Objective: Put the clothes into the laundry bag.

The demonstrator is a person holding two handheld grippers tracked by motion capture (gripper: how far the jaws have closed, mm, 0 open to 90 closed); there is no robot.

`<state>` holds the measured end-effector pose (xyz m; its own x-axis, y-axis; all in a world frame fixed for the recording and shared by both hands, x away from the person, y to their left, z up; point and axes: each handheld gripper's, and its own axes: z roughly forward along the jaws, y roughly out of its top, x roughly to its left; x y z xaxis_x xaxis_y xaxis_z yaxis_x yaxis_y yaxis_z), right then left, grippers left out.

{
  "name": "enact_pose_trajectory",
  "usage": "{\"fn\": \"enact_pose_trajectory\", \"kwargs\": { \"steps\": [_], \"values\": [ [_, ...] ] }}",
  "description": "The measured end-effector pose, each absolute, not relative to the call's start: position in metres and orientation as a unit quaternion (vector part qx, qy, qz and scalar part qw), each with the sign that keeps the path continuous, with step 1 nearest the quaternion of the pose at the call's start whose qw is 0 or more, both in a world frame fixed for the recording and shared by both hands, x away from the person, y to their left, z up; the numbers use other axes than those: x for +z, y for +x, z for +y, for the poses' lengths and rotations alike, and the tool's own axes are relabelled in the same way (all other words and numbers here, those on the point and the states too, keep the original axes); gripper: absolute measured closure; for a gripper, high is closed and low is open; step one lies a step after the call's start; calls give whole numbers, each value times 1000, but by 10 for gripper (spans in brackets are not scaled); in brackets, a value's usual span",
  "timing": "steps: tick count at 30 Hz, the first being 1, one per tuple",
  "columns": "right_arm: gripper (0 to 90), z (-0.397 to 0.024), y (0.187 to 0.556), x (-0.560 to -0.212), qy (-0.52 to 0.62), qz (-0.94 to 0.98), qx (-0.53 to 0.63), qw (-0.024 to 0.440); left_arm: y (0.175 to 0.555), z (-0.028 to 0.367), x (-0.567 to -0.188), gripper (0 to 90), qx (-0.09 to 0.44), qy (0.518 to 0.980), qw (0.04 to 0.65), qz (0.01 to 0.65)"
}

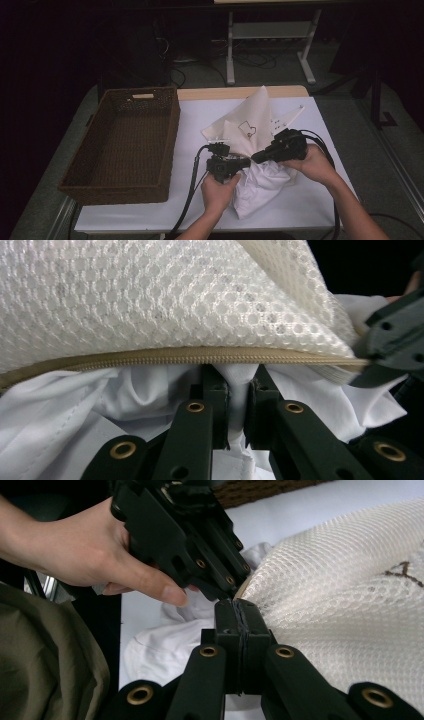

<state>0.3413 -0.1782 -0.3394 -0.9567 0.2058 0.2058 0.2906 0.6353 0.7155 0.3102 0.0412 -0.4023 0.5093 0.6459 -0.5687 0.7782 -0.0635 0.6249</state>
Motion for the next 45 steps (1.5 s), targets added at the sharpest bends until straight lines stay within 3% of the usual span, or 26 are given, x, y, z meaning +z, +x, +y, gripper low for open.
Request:
{"fn": "enact_pose_trajectory", "kwargs": {
  "steps": [13, 18, 21, 25, 27, 39, 45],
  "values": [
    [887, -182, 348, -341, -149, -905, -397, 43, 291, 62, -390, 505, -110, 750, 450, 471],
    [887, -180, 350, -343, -151, -905, -395, 41, 291, 48, -403, 482, -124, 759, 437, 466],
    [887, -180, 351, -344, -150, -907, -392, 40, 298, 40, -410, 517, -128, 752, 441, 474],
    [887, -180, 351, -344, -152, -908, -390, 38, 306, 33, -415, 735, -121, 748, 450, 473],
    [887, -180, 351, -345, -151, -909, -387, 39, 308, 31, -415, 791, -114, 749, 449, 473],
    [888, -180, 330, -330, -120, -903, -411, 39, 284, 38, -376, 829, -84, 763, 478, 428],
    [889, -174, 318, -314, -103, -907, -407, 30, 284, 42, -373, 830, -75, 749, 491, 438]
  ]
}}
